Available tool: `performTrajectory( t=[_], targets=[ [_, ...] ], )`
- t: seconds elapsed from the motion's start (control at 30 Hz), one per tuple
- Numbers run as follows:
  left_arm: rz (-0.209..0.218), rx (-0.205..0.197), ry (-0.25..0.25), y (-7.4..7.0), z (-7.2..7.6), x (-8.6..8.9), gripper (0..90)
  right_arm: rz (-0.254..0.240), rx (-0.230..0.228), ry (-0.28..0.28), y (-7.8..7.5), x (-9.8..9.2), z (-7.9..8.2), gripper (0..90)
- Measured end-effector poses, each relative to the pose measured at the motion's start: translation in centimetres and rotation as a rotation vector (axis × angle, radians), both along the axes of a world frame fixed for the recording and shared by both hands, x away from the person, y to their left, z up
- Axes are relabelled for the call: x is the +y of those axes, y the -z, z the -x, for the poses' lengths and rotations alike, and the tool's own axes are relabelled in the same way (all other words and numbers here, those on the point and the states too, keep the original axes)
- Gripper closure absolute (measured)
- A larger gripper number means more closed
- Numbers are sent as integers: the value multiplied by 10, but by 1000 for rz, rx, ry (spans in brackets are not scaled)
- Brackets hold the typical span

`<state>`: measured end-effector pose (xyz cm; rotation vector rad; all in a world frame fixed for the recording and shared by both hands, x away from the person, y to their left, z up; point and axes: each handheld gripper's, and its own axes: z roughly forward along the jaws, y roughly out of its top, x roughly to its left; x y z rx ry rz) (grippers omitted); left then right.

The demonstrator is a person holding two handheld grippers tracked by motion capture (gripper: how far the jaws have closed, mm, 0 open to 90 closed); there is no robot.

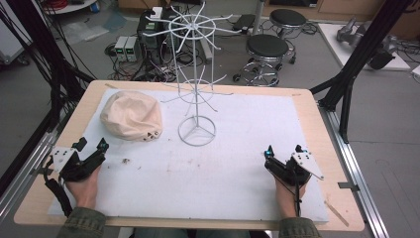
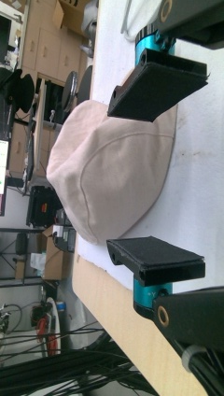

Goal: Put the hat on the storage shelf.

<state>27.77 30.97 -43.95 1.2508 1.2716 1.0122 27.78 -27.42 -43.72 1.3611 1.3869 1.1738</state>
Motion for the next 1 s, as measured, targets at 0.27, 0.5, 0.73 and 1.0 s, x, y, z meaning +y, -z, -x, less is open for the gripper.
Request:
performTrajectory(
  t=[0.27, 0.5, 0.73, 1.0],
  targets=[
    [-46, -26, 42, -22, 1, -15, 307, -3, 6, -4, 1, 1, -1, 48],
    [-69, -37, 54, -40, -4, -18, 316, -18, 1, 4, -1, 0, -2, 48],
    [-73, -2, 23, -53, -21, -13, 303, -12, -1, 0, -1, 2, -1, 48],
    [-48, 38, -4, -65, -42, -7, 282, 9, -3, -18, -2, 7, -1, 48]
  ],
)
